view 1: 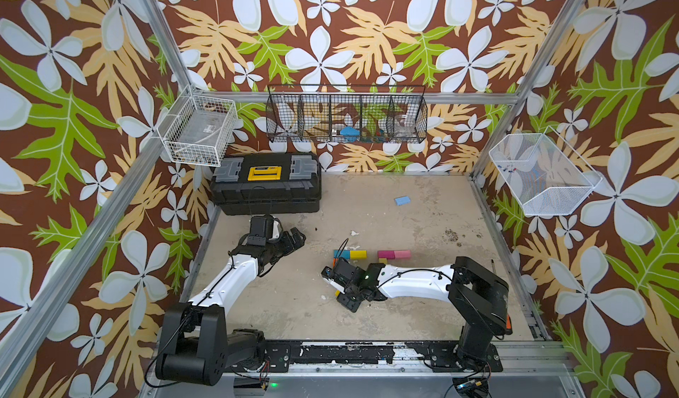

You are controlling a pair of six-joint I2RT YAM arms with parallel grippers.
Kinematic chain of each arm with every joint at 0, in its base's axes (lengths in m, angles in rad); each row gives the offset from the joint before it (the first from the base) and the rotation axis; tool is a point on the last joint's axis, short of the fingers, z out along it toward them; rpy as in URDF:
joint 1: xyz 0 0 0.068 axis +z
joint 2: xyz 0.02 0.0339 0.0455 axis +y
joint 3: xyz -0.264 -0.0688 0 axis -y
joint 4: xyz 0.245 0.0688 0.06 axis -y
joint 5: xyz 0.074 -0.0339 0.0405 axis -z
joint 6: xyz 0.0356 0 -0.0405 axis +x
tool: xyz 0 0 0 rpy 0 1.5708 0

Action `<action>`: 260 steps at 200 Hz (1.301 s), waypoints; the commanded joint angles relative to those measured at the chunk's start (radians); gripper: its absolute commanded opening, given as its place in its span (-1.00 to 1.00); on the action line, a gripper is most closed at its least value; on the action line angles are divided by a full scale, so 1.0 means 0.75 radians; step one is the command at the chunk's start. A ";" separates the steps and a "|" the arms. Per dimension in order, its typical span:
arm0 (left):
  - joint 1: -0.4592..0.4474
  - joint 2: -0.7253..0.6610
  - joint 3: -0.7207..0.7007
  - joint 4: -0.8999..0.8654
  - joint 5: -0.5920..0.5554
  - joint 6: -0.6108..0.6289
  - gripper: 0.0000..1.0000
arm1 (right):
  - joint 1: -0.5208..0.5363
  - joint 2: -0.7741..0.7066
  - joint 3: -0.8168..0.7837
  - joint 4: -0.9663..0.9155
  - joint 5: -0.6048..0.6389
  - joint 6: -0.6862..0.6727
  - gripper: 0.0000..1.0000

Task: Assemble the letter c with building blocks
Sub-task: Place the building block at the center of the board, then assemble the building block at the center of the board.

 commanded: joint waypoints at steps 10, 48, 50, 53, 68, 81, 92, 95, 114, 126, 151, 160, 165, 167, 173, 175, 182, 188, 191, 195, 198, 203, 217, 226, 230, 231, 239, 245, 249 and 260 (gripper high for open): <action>0.002 -0.003 -0.006 0.031 0.023 0.002 0.99 | 0.002 -0.066 -0.035 -0.003 0.021 0.023 0.02; 0.003 -0.007 -0.008 0.040 0.036 -0.006 0.99 | 0.001 -0.129 -0.091 -0.005 0.020 0.038 0.03; 0.002 -0.005 -0.009 0.039 0.035 -0.005 0.99 | 0.000 -0.131 -0.093 -0.006 0.017 0.038 0.03; 0.002 -0.006 -0.010 0.039 0.037 -0.005 0.99 | 0.000 -0.133 -0.097 -0.006 0.015 0.038 0.03; 0.002 -0.005 -0.012 0.041 0.040 -0.007 0.99 | 0.002 -0.144 -0.111 -0.006 0.006 0.042 0.03; 0.002 -0.003 -0.014 0.042 0.040 -0.007 0.99 | 0.000 -0.156 -0.120 -0.002 -0.011 0.049 0.02; 0.002 -0.004 -0.014 0.041 0.039 -0.007 0.99 | 0.002 -0.165 -0.127 -0.001 -0.024 0.058 0.02; 0.003 -0.004 -0.014 0.042 0.039 -0.010 0.99 | 0.003 -0.166 -0.128 -0.001 -0.028 0.060 0.02; 0.002 -0.005 -0.014 0.044 0.039 -0.012 0.99 | 0.004 -0.179 -0.141 0.008 -0.046 0.078 0.01; 0.003 -0.006 -0.014 0.046 0.039 -0.015 0.99 | 0.006 -0.180 -0.148 0.017 -0.057 0.086 0.01; 0.002 -0.005 -0.016 0.046 0.043 -0.015 0.99 | 0.009 -0.162 -0.159 0.033 -0.066 0.092 -0.02; 0.002 -0.006 -0.016 0.046 0.043 -0.015 0.99 | 0.010 -0.154 -0.161 0.036 -0.068 0.094 -0.04; 0.003 -0.006 -0.016 0.045 0.040 -0.015 0.99 | 0.010 -0.152 -0.161 0.038 -0.069 0.092 -0.05; 0.002 -0.005 -0.017 0.045 0.040 -0.015 0.99 | 0.010 -0.149 -0.161 0.038 -0.070 0.093 -0.06; 0.002 -0.008 -0.018 0.046 0.040 -0.015 0.99 | 0.010 -0.145 -0.161 0.043 -0.071 0.093 -0.09; 0.002 -0.007 -0.017 0.046 0.039 -0.014 0.99 | 0.010 -0.144 -0.160 0.044 -0.072 0.093 -0.10; 0.002 -0.009 -0.018 0.045 0.041 -0.015 0.99 | 0.011 -0.137 -0.158 0.047 -0.072 0.090 -0.11; 0.002 -0.009 -0.018 0.046 0.040 -0.014 0.99 | 0.011 -0.133 -0.152 0.047 -0.071 0.087 -0.12; 0.003 -0.009 -0.018 0.046 0.040 -0.013 0.99 | 0.011 -0.128 -0.152 0.048 -0.072 0.087 -0.14; 0.003 -0.009 -0.020 0.045 0.040 -0.014 0.99 | 0.012 -0.123 -0.149 0.049 -0.072 0.084 -0.16; 0.002 -0.008 -0.020 0.046 0.041 -0.014 0.99 | 0.012 -0.119 -0.147 0.048 -0.073 0.082 -0.17; 0.003 -0.009 -0.020 0.046 0.040 -0.016 0.99 | 0.010 -0.113 -0.144 0.049 -0.072 0.080 -0.19; 0.002 -0.008 -0.022 0.046 0.040 -0.015 0.99 | 0.011 -0.096 -0.135 0.046 -0.068 0.071 -0.24; 0.003 -0.008 -0.022 0.046 0.040 -0.015 0.99 | 0.010 -0.089 -0.128 0.043 -0.063 0.065 -0.27; 0.002 -0.009 -0.022 0.046 0.041 -0.015 0.99 | 0.010 -0.085 -0.125 0.042 -0.060 0.062 -0.29; 0.002 -0.008 -0.022 0.045 0.040 -0.015 0.99 | 0.011 -0.084 -0.124 0.042 -0.060 0.061 -0.29; 0.002 -0.010 -0.022 0.048 0.040 -0.016 0.99 | 0.011 -0.078 -0.121 0.040 -0.056 0.053 -0.33; 0.003 -0.009 -0.023 0.048 0.040 -0.016 0.99 | 0.010 -0.075 -0.116 0.037 -0.054 0.047 -0.34; 0.003 -0.008 -0.024 0.048 0.040 -0.015 0.99 | 0.011 -0.071 -0.114 0.035 -0.051 0.043 -0.36; 0.004 -0.008 -0.024 0.049 0.040 -0.016 0.99 | 0.011 -0.065 -0.108 0.030 -0.047 0.028 -0.39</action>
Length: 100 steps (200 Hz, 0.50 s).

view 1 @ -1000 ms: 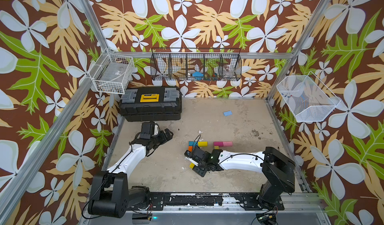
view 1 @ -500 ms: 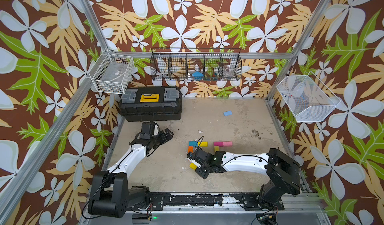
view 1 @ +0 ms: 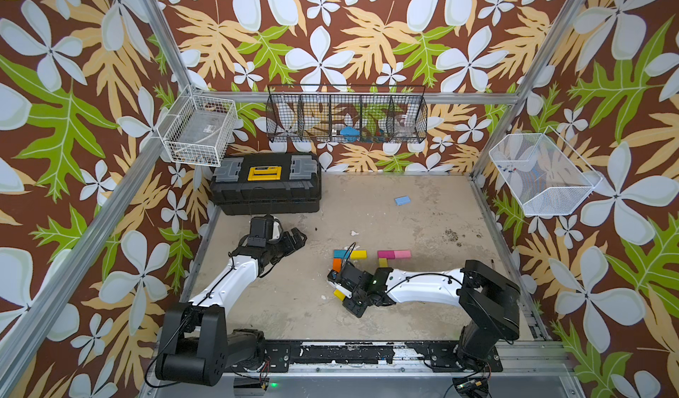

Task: Assemble the letter c with building blocks
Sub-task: Assemble the building block at the center of the board.

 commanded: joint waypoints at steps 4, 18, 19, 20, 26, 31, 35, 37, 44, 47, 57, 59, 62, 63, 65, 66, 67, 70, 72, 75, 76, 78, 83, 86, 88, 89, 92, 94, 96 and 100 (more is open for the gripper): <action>0.002 -0.005 -0.004 0.011 0.010 -0.001 0.99 | 0.002 0.019 0.015 -0.017 0.024 -0.038 -0.40; 0.002 -0.003 -0.006 0.013 0.013 -0.004 0.99 | 0.001 0.028 0.020 -0.022 0.031 -0.054 -0.43; 0.002 -0.003 -0.006 0.014 0.013 -0.004 0.99 | 0.001 0.028 0.019 -0.023 0.032 -0.055 -0.43; 0.002 -0.002 -0.006 0.013 0.012 -0.004 0.99 | 0.001 0.029 0.020 -0.023 0.033 -0.056 -0.43; 0.002 -0.002 -0.006 0.016 0.013 -0.004 0.99 | 0.001 0.031 0.024 -0.026 0.033 -0.066 -0.43; 0.004 -0.004 -0.006 0.016 0.014 -0.005 0.99 | 0.001 0.035 0.027 -0.028 0.034 -0.073 -0.44; 0.002 -0.004 -0.006 0.015 0.015 -0.003 0.99 | 0.001 0.037 0.030 -0.031 0.038 -0.080 -0.44; 0.003 -0.004 -0.006 0.015 0.014 -0.004 0.99 | 0.002 0.039 0.032 -0.032 0.040 -0.081 -0.44; 0.002 -0.004 -0.008 0.017 0.013 -0.004 0.99 | 0.002 0.044 0.035 -0.039 0.047 -0.092 -0.44; 0.003 -0.003 -0.008 0.018 0.014 -0.004 0.99 | 0.001 0.045 0.039 -0.042 0.050 -0.097 -0.44; 0.002 -0.004 -0.008 0.017 0.014 -0.005 1.00 | 0.001 0.049 0.045 -0.051 0.070 -0.105 -0.41; 0.003 -0.002 -0.008 0.017 0.015 -0.004 0.99 | 0.002 0.051 0.048 -0.053 0.073 -0.106 -0.40; 0.003 -0.004 -0.008 0.018 0.016 -0.005 0.99 | 0.001 0.053 0.049 -0.056 0.078 -0.109 -0.38; 0.002 -0.003 -0.008 0.018 0.016 -0.004 0.99 | 0.001 0.053 0.050 -0.057 0.079 -0.111 -0.37; 0.003 -0.002 -0.008 0.019 0.017 -0.006 1.00 | 0.001 0.055 0.051 -0.058 0.083 -0.112 -0.35; 0.002 -0.003 -0.008 0.019 0.016 -0.006 1.00 | 0.001 0.055 0.051 -0.060 0.085 -0.113 -0.34; 0.002 -0.003 -0.008 0.020 0.017 -0.006 0.99 | 0.001 0.055 0.052 -0.059 0.087 -0.114 -0.33; 0.002 -0.002 -0.008 0.019 0.017 -0.006 0.99 | 0.001 0.058 0.055 -0.061 0.092 -0.115 -0.31; 0.002 -0.003 -0.010 0.021 0.017 -0.007 0.99 | 0.001 0.059 0.055 -0.062 0.096 -0.115 -0.30; 0.002 -0.004 -0.010 0.022 0.018 -0.008 0.99 | 0.001 0.062 0.058 -0.066 0.102 -0.118 -0.28; 0.002 -0.004 -0.010 0.022 0.018 -0.008 0.99 | 0.001 0.063 0.059 -0.067 0.104 -0.117 -0.27; 0.002 -0.003 -0.010 0.022 0.019 -0.008 0.99 | 0.001 0.064 0.060 -0.068 0.108 -0.118 -0.26; 0.002 -0.003 -0.010 0.023 0.021 -0.008 0.99 | 0.001 0.066 0.064 -0.069 0.117 -0.119 -0.24; 0.002 -0.004 -0.012 0.024 0.021 -0.008 0.99 | 0.001 0.069 0.065 -0.072 0.121 -0.121 -0.22; 0.002 -0.004 -0.012 0.023 0.021 -0.009 0.99 | 0.001 0.069 0.065 -0.073 0.123 -0.122 -0.21; 0.002 -0.003 -0.012 0.023 0.022 -0.008 0.99 | 0.001 0.068 0.065 -0.073 0.125 -0.121 -0.21; 0.002 -0.002 -0.012 0.024 0.021 -0.009 1.00 | 0.001 0.068 0.066 -0.074 0.128 -0.122 -0.20; 0.002 -0.003 -0.012 0.024 0.022 -0.009 1.00 | 0.001 0.069 0.066 -0.075 0.130 -0.121 -0.19; 0.003 -0.004 -0.012 0.024 0.023 -0.009 1.00 | 0.001 0.070 0.066 -0.076 0.133 -0.121 -0.19; 0.002 -0.006 -0.014 0.024 0.024 -0.008 1.00 | 0.001 0.069 0.068 -0.075 0.136 -0.123 -0.18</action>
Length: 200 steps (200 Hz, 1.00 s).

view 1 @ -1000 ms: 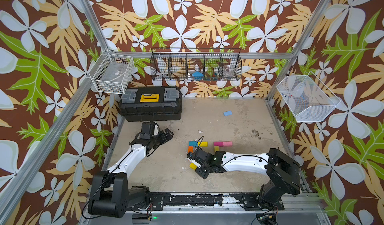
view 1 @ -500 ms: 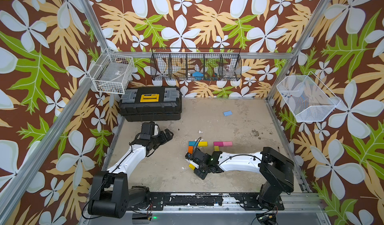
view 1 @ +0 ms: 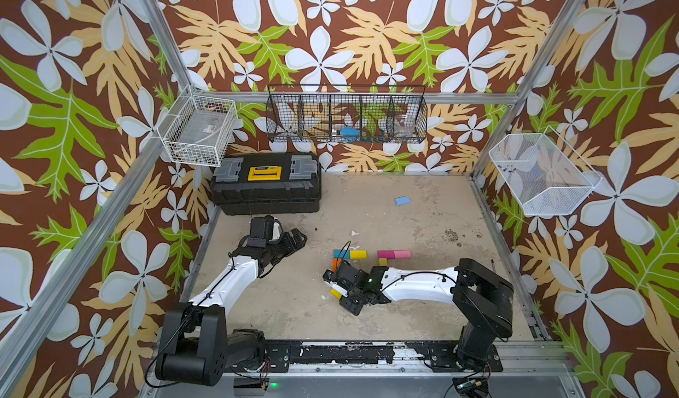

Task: Assemble the letter c with building blocks
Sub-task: Assemble the building block at the center of the board.

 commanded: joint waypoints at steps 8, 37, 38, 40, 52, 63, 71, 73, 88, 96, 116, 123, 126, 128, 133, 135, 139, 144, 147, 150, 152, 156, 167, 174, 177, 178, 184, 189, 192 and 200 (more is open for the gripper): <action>0.002 -0.004 -0.007 0.024 0.013 -0.008 0.99 | 0.001 0.015 0.003 -0.062 0.082 -0.024 -0.16; 0.002 -0.007 -0.011 0.024 0.013 -0.012 0.99 | 0.000 0.007 0.004 -0.064 0.105 -0.020 -0.10; 0.003 -0.007 -0.011 0.025 0.013 -0.012 0.99 | -0.001 0.007 0.005 -0.064 0.108 -0.020 -0.10; 0.002 -0.008 -0.011 0.023 0.014 -0.012 1.00 | -0.001 0.007 0.005 -0.065 0.110 -0.020 -0.10; 0.003 -0.008 -0.012 0.026 0.014 -0.011 0.99 | -0.007 0.007 0.009 -0.066 0.115 -0.019 -0.09; 0.003 -0.007 -0.013 0.026 0.017 -0.014 0.99 | -0.010 0.007 0.011 -0.065 0.118 -0.017 -0.09; 0.003 -0.009 -0.012 0.027 0.016 -0.014 0.99 | -0.014 0.007 0.011 -0.066 0.119 -0.017 -0.09; 0.002 -0.009 -0.013 0.027 0.016 -0.014 0.99 | -0.015 0.007 0.012 -0.064 0.119 -0.017 -0.09; 0.003 -0.013 -0.014 0.027 0.017 -0.012 0.99 | -0.018 0.007 0.016 -0.066 0.120 -0.016 -0.09; 0.003 -0.014 -0.015 0.027 0.018 -0.014 0.99 | -0.022 0.007 0.019 -0.068 0.124 -0.015 -0.09; 0.003 -0.014 -0.017 0.028 0.021 -0.016 0.99 | -0.032 0.006 0.023 -0.067 0.116 -0.010 -0.09; 0.003 -0.015 -0.019 0.027 0.025 -0.016 0.99 | -0.034 0.002 0.026 -0.066 0.111 -0.007 -0.09; 0.002 -0.017 -0.019 0.029 0.026 -0.016 0.99 | -0.033 0.000 0.027 -0.068 0.109 -0.006 -0.09; 0.002 -0.018 -0.019 0.028 0.027 -0.017 0.99 | -0.033 -0.001 0.029 -0.069 0.107 -0.004 -0.09; 0.002 -0.020 -0.021 0.028 0.030 -0.019 0.99 | -0.034 -0.006 0.031 -0.071 0.103 0.001 -0.09; 0.003 -0.021 -0.022 0.029 0.030 -0.020 1.00 | -0.035 -0.008 0.033 -0.072 0.099 0.003 -0.09; 0.004 -0.023 -0.023 0.031 0.031 -0.020 0.99 | -0.034 -0.014 0.035 -0.073 0.092 0.006 -0.09; 0.002 -0.024 -0.024 0.032 0.033 -0.021 0.99 | -0.033 -0.022 0.038 -0.075 0.085 0.011 -0.09; 0.003 -0.024 -0.024 0.033 0.037 -0.022 0.99 | -0.033 -0.025 0.039 -0.074 0.076 0.015 -0.08; 0.002 -0.026 -0.024 0.033 0.039 -0.023 0.99 | -0.034 -0.032 0.041 -0.074 0.071 0.019 -0.07; 0.002 -0.027 -0.025 0.034 0.040 -0.024 0.99 | -0.033 -0.034 0.042 -0.075 0.064 0.021 -0.06; 0.002 -0.028 -0.027 0.035 0.045 -0.026 1.00 | -0.032 -0.041 0.044 -0.076 0.055 0.027 -0.05; 0.003 -0.027 -0.031 0.041 0.056 -0.031 0.99 | -0.032 -0.057 0.053 -0.073 0.035 0.042 -0.02; 0.003 -0.027 -0.033 0.045 0.063 -0.036 0.99 | -0.032 -0.064 0.060 -0.073 0.026 0.047 -0.01; 0.003 -0.028 -0.034 0.046 0.066 -0.037 0.99 | -0.029 -0.064 0.063 -0.074 0.024 0.049 0.00; 0.003 -0.027 -0.035 0.048 0.068 -0.039 0.99 | -0.029 -0.064 0.065 -0.073 0.023 0.050 0.00; 0.002 -0.028 -0.037 0.052 0.071 -0.043 1.00 | -0.028 -0.063 0.071 -0.070 0.020 0.053 0.02; 0.002 -0.026 -0.039 0.054 0.072 -0.045 0.99 | -0.027 -0.059 0.077 -0.070 0.020 0.053 0.03; 0.002 -0.027 -0.039 0.056 0.074 -0.044 0.99 | -0.026 -0.056 0.080 -0.070 0.019 0.053 0.03; 0.003 -0.024 -0.041 0.057 0.078 -0.047 0.99 | -0.024 -0.047 0.090 -0.073 0.019 0.054 0.04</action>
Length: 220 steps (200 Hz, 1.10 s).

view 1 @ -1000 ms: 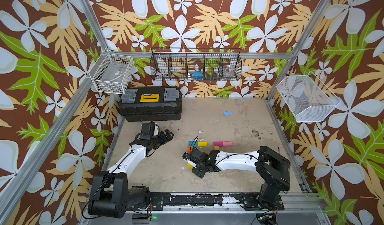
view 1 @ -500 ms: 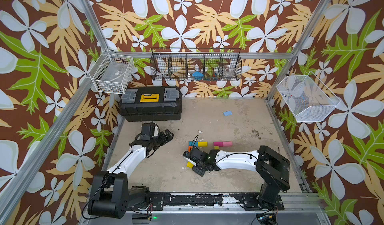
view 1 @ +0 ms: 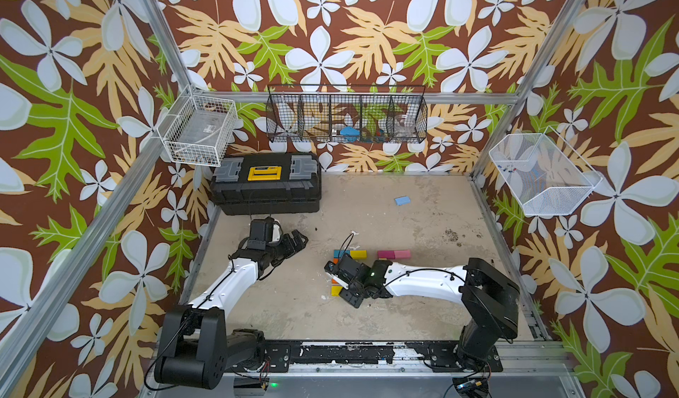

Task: Assemble the letter c with building blocks
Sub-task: Assemble the building block at the center of the board.

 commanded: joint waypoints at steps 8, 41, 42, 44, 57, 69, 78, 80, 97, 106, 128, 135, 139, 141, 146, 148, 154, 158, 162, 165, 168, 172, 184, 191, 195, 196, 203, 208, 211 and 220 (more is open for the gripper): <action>0.002 -0.001 -0.005 0.036 0.033 -0.016 0.99 | 0.010 0.025 0.031 -0.012 -0.013 0.022 0.05; 0.002 -0.001 -0.003 0.034 0.037 -0.015 0.99 | 0.037 0.072 0.050 -0.013 0.037 0.029 0.11; 0.002 -0.001 -0.003 0.035 0.036 -0.016 1.00 | 0.037 0.074 0.050 -0.013 0.037 0.030 0.10; 0.003 0.001 -0.003 0.035 0.036 -0.016 0.99 | 0.038 0.076 0.052 -0.012 0.039 0.030 0.10; 0.002 0.002 -0.001 0.035 0.036 -0.016 0.99 | 0.041 0.089 0.056 -0.006 0.045 0.041 0.11; 0.002 0.002 -0.001 0.035 0.036 -0.017 1.00 | 0.042 0.100 0.060 0.003 0.058 0.049 0.12; 0.002 0.004 -0.001 0.034 0.036 -0.017 1.00 | 0.042 0.110 0.064 0.004 0.067 0.051 0.12; 0.003 0.005 -0.001 0.035 0.036 -0.017 1.00 | 0.042 0.111 0.066 0.003 0.070 0.051 0.12; 0.002 0.005 -0.001 0.034 0.036 -0.017 0.99 | 0.041 0.131 0.078 0.004 0.096 0.053 0.12; 0.002 0.006 -0.001 0.034 0.036 -0.017 0.99 | 0.042 0.141 0.086 0.000 0.106 0.049 0.12; 0.002 0.005 -0.003 0.035 0.037 -0.017 0.99 | 0.041 0.160 0.097 -0.003 0.115 0.045 0.12; 0.002 0.005 -0.005 0.034 0.036 -0.017 0.99 | 0.041 0.161 0.100 -0.003 0.110 0.045 0.12; 0.002 0.004 -0.005 0.034 0.036 -0.018 0.99 | 0.041 0.161 0.100 -0.003 0.108 0.045 0.11; 0.002 0.005 -0.005 0.035 0.037 -0.018 0.99 | 0.041 0.161 0.100 -0.003 0.107 0.045 0.11; 0.002 0.005 -0.005 0.035 0.036 -0.017 1.00 | 0.041 0.159 0.099 -0.006 0.104 0.045 0.11; 0.002 0.005 -0.007 0.035 0.036 -0.018 1.00 | 0.041 0.157 0.098 -0.004 0.102 0.045 0.11; 0.002 0.004 -0.007 0.035 0.036 -0.017 1.00 | 0.041 0.152 0.094 -0.003 0.097 0.045 0.11; 0.002 0.002 -0.007 0.036 0.036 -0.016 1.00 | 0.041 0.149 0.093 0.000 0.094 0.047 0.11; 0.002 0.003 -0.007 0.035 0.036 -0.018 0.99 | 0.041 0.146 0.090 0.000 0.090 0.048 0.11; 0.002 0.002 -0.008 0.035 0.037 -0.017 0.99 | 0.041 0.143 0.089 -0.001 0.087 0.049 0.11; 0.002 0.003 -0.009 0.036 0.037 -0.017 1.00 | 0.042 0.141 0.089 0.000 0.083 0.051 0.11; 0.002 0.003 -0.009 0.037 0.037 -0.016 0.99 | 0.042 0.138 0.089 -0.003 0.078 0.051 0.10; 0.002 0.003 -0.011 0.038 0.038 -0.020 1.00 | 0.041 0.125 0.089 -0.007 0.066 0.060 0.10; 0.002 0.002 -0.013 0.039 0.040 -0.020 0.99 | 0.042 0.112 0.089 -0.009 0.053 0.068 0.10; 0.003 0.000 -0.013 0.039 0.040 -0.019 0.99 | 0.042 0.104 0.089 -0.009 0.045 0.075 0.11; 0.002 -0.001 -0.014 0.040 0.042 -0.020 0.99 | 0.041 0.102 0.089 -0.010 0.043 0.076 0.11; 0.003 -0.003 -0.016 0.039 0.045 -0.020 0.99 | 0.041 0.086 0.089 -0.011 0.028 0.093 0.10; 0.002 -0.006 -0.019 0.040 0.048 -0.020 0.99 | 0.041 0.073 0.091 -0.012 0.017 0.102 0.11; 0.002 -0.008 -0.020 0.039 0.048 -0.020 0.99 | 0.039 0.066 0.093 -0.011 0.011 0.109 0.10; 0.002 -0.015 -0.025 0.042 0.050 -0.020 1.00 | 0.037 0.045 0.097 -0.013 -0.014 0.130 0.11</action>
